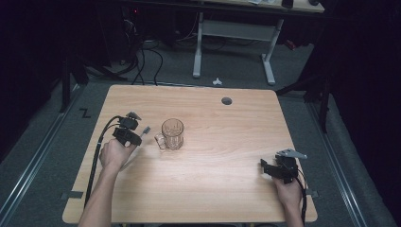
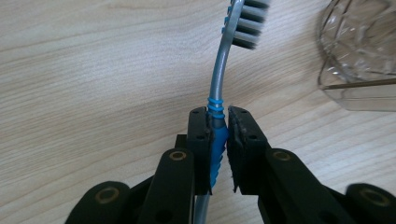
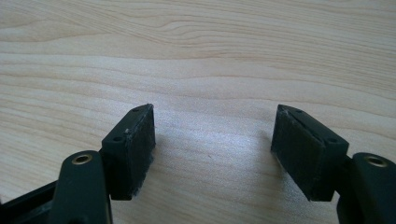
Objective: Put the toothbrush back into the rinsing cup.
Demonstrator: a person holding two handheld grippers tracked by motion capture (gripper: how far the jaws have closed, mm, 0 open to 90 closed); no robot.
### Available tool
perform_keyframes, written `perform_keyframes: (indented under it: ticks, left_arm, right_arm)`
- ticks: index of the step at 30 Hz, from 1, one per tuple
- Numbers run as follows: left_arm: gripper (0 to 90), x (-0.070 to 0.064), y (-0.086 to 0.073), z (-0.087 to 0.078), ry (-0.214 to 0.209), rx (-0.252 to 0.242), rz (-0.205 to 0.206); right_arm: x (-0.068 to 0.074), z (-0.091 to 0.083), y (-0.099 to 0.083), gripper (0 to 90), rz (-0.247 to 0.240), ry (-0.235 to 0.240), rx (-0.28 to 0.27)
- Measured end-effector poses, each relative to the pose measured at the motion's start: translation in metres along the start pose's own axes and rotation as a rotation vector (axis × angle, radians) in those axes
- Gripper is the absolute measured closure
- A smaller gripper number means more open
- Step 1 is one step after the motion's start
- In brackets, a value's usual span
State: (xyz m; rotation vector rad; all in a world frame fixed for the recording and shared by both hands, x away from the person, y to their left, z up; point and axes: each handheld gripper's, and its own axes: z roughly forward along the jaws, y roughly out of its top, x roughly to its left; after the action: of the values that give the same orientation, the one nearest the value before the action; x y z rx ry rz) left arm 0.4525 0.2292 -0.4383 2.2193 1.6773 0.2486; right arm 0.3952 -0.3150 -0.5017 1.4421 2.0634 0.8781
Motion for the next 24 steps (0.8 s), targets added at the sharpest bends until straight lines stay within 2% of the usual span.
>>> perform_keyframes:
  ticks: [5,15,24]
  left_arm:
    - [79.5,-0.001,-0.002,-0.012,-0.022,-0.038,-0.004]
    - [79.6,-0.011,-0.008,-0.027,-0.01,-0.106,0.027]
    - [79.6,-0.014,-0.011,-0.04,-0.082,-0.187,0.008]
  right_arm:
    - [0.0,0.0,0.0,30.5,0.0,0.0,0.0]
    - [0.0,0.0,0.0,30.5,-0.001,-0.001,0.0]
    - [0.0,0.0,0.0,30.5,-0.001,-0.001,0.001]
